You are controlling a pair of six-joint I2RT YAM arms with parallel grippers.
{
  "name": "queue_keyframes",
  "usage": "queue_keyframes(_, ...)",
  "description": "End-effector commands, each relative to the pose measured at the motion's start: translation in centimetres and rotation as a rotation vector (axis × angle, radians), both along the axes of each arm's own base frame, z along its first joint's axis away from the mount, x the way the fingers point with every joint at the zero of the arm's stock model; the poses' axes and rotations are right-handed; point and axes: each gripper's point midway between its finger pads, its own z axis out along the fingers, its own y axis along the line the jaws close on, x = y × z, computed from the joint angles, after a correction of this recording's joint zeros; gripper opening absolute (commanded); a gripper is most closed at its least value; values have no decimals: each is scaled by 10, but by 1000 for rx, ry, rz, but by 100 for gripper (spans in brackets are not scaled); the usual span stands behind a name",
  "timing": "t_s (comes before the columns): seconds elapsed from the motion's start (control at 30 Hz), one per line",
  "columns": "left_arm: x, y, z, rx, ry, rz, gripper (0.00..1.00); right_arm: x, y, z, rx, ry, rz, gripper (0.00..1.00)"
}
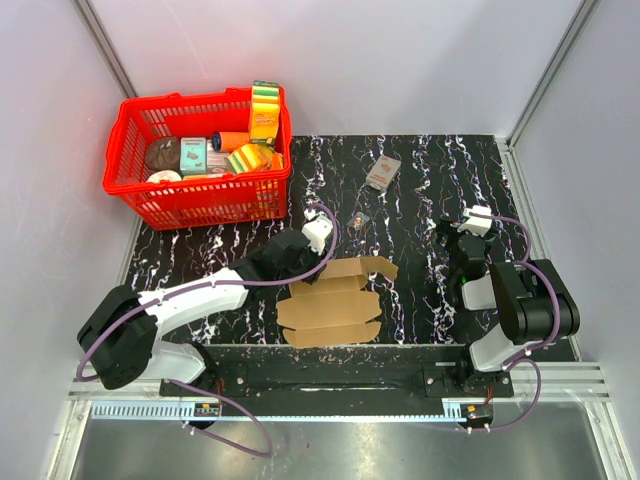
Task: Fold the paper box
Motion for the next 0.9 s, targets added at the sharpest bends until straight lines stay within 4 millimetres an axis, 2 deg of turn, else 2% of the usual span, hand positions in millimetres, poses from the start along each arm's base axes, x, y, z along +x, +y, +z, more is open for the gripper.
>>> queue_keyframes(0.0,6,-6,25,-55,-60,6,39,8,-5,26,-1,-93,-27,100)
queue_keyframes(0.57,3,-8,19,-56,-44,-5,39,9,-4,26,-1,-94,-25,100)
queue_keyframes(0.7,1,-8,19,-62,-40,-10,39,13,-10,26,8,-79,-44,100)
queue_keyframes(0.8,-1,-8,18,-64,-37,-17,39,13,-11,20,30,-54,-38,100)
queue_keyframes(0.87,-3,-8,16,-67,-34,-21,39,9,-11,26,29,-96,-42,100)
